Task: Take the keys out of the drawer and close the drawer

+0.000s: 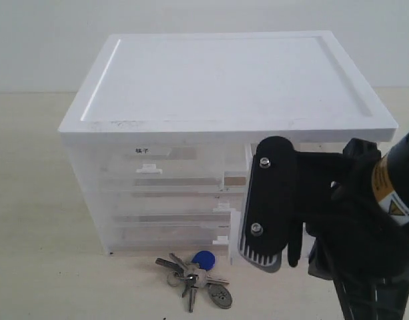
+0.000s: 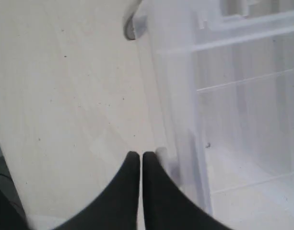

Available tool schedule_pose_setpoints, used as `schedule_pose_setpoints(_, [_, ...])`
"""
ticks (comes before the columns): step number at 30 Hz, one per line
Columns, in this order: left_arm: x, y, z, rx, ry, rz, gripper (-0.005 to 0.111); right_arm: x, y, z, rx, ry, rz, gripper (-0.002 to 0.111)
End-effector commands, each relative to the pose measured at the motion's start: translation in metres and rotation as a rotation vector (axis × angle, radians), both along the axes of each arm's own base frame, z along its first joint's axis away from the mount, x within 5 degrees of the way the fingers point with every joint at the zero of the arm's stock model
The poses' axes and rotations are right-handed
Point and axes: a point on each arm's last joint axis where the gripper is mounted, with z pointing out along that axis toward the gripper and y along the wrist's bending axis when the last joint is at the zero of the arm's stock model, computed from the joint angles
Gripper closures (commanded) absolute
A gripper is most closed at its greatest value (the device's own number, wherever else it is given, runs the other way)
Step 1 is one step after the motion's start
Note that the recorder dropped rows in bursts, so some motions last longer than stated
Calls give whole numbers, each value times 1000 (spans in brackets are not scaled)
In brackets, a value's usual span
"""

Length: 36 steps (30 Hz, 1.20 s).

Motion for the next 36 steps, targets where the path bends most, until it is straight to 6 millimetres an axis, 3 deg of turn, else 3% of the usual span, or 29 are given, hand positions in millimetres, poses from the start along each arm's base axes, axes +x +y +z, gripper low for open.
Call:
schedule_pose_setpoints(1, [0,0,2,3,-12,-1,102,8,2,5,48,-103,-23,108])
schedule_pose_setpoints(8, [0,0,2,3,-12,-1,102,17,-2,8,3,-214,-26,108])
schedule_pose_setpoints(23, [0,0,2,3,-12,-1,102,10,-6,6,-86,-170,16,108])
schedule_pose_setpoints(25, [0,0,2,3,-12,-1,102,4,-5,7,-96,-170,53,104])
schedule_pose_setpoints(30, [0,0,2,3,-12,-1,102,-6,-7,15,-125,-221,97,74])
schedule_pose_setpoints(36, [0,0,2,3,-12,-1,102,6,-21,24,-215,-375,-60,73])
